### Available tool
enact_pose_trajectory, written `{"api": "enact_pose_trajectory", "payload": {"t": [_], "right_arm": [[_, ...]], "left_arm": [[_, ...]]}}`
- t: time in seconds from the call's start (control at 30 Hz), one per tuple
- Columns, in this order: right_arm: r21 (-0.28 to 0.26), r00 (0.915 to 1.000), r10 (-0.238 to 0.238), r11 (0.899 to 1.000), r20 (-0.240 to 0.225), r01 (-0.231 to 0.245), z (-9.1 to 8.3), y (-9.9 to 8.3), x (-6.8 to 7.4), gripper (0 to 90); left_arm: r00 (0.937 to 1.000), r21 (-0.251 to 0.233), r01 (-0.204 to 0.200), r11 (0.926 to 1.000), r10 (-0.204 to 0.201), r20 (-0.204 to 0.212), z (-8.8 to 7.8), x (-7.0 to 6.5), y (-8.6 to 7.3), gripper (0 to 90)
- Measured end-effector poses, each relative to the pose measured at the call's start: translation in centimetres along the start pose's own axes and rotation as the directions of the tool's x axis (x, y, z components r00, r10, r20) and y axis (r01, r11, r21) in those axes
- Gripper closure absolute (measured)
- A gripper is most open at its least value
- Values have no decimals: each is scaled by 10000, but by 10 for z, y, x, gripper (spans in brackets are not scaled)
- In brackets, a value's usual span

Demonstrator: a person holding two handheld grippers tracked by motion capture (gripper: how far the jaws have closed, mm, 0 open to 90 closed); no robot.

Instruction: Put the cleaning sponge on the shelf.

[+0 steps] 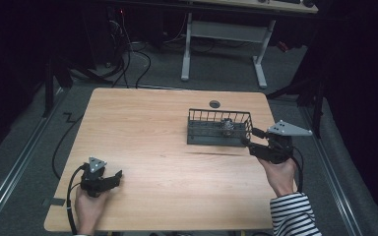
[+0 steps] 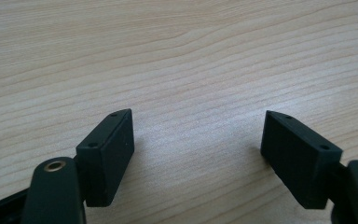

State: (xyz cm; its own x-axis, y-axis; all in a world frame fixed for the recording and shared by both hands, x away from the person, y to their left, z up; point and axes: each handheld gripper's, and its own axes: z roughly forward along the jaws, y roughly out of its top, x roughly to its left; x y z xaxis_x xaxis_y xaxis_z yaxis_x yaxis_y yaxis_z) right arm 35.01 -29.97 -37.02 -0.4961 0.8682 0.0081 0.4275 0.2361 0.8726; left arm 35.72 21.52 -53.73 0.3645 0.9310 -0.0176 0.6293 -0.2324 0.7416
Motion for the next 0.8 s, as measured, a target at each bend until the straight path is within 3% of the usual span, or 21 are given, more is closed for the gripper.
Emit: {"api": "enact_pose_trajectory", "payload": {"t": [0.8], "right_arm": [[-350, 9990, 440, 9984, -71, -442, -19, -38, 8, 457]], "left_arm": [[10000, -1, -1, 10000, 1, -2, 0, 0, 0, 262]]}}
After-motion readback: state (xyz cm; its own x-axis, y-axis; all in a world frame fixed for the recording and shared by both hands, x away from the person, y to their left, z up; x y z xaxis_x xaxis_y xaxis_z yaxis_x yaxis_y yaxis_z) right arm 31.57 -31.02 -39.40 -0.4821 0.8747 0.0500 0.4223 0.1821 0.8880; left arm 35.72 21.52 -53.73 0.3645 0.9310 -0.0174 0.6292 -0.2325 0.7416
